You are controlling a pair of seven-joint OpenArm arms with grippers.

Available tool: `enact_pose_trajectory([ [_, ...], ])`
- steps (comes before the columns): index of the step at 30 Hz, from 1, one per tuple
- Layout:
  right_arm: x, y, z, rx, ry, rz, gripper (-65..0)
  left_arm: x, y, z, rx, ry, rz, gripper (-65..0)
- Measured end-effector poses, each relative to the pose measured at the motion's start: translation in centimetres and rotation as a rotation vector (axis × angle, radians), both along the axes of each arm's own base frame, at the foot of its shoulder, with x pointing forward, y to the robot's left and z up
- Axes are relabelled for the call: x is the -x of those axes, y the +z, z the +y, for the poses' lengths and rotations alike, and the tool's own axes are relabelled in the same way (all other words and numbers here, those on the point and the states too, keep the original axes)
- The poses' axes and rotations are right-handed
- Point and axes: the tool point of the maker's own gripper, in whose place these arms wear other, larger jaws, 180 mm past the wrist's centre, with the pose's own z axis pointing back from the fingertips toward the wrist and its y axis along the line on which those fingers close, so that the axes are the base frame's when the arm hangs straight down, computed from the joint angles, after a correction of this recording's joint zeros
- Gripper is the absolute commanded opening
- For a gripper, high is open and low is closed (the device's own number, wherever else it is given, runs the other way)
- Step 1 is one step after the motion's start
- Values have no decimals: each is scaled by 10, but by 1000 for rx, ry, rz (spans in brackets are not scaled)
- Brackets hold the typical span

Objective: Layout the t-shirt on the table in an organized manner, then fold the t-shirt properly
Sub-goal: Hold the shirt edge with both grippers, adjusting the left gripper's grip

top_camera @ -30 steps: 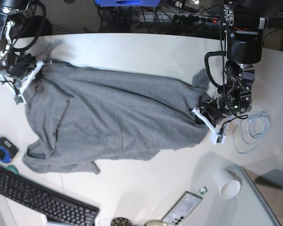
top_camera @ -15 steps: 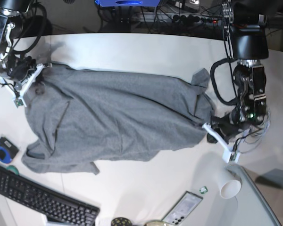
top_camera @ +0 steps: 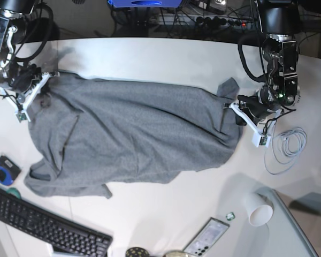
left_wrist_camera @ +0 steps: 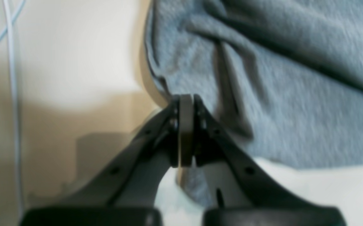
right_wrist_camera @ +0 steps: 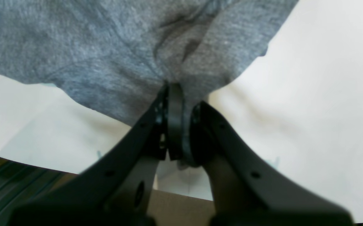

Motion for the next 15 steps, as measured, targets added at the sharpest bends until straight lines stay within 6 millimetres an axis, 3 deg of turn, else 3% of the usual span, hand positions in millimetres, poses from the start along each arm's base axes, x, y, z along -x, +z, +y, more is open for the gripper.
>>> enact_pose_trajectory([
  [6,0,1,-2,5,1,-2,-648,-1,-33,-12,19,-27,95,-650],
  [10,0,1,-3,6,1,0,-648,-15,-33,-9,2,-45,50,-650],
  [15,0,1,-5,10,-4,0,-648,-19,-33,11,-47,-73,44,-650],
])
